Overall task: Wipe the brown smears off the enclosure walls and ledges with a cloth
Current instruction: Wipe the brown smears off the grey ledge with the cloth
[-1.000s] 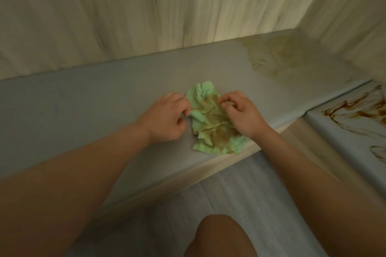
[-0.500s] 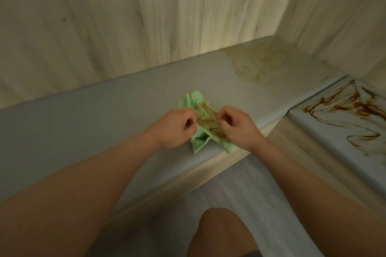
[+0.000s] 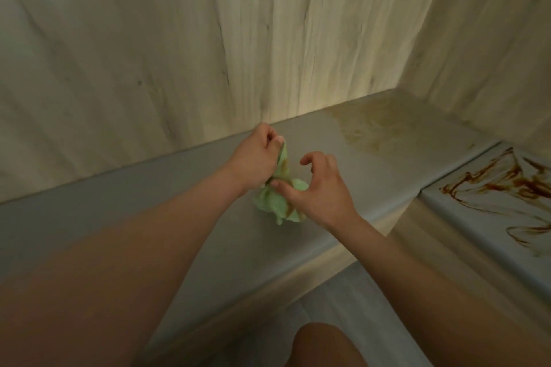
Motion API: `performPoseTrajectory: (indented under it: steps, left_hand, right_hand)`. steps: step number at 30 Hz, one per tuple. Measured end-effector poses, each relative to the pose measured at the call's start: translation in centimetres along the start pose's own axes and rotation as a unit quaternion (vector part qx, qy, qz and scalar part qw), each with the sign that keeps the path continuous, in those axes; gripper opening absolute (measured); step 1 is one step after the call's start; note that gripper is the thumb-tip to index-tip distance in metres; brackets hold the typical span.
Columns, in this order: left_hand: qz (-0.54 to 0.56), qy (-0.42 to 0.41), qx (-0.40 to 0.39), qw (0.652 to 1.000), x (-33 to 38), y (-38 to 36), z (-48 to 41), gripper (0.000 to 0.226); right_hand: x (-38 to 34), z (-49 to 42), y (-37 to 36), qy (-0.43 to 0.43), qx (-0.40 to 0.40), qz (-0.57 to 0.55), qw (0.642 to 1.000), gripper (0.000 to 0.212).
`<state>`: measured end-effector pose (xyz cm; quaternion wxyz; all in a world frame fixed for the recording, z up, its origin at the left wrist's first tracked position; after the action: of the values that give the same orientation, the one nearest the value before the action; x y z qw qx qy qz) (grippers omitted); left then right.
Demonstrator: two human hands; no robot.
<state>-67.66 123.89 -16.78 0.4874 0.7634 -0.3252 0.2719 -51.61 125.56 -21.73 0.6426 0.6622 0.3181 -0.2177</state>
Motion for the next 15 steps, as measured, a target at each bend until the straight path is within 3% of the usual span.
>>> performPoseTrajectory:
  steps: [3, 7, 10, 12, 15]
  left_hand:
    - [-0.045, -0.032, 0.019, 0.998, 2.3, 1.9, -1.2, 0.015]
    - [-0.073, -0.074, 0.079, 0.991, 4.8, 5.3, -3.1, 0.013]
    - [-0.086, -0.072, 0.085, 0.99, 5.3, 6.8, -4.1, 0.013]
    - [-0.085, -0.065, 0.091, 0.99, 5.3, 7.4, -4.4, 0.012]
    - [-0.071, -0.038, 0.122, 0.989, 4.6, 8.5, -4.5, 0.011]
  right_hand:
    - [-2.5, 0.4, 1.1, 0.009, 0.031, 0.001, 0.999, 0.054]
    - [-5.2, -2.0, 2.5, 0.018, -0.023, -0.054, 0.998, 0.021]
    - [-5.6, -4.1, 3.1, 0.01, -0.013, -0.025, 1.0, 0.01]
    - [-5.8, -4.6, 2.5, -0.004, -0.034, -0.064, 0.997, 0.027]
    - [-6.3, -3.1, -0.8, -0.053, -0.156, -0.207, 0.964, 0.075]
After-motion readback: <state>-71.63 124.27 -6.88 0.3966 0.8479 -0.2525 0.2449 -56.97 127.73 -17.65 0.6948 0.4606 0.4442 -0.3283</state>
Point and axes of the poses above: each hand's wrist, its own z-axis away from the middle knuckle, its own y-axis out of the back of the hand, x = y × z, the point moved 10 cm from there along -z, towards the middle knuckle, and after that the axes turned 15 degrees about -y, right-handed, at the moved point
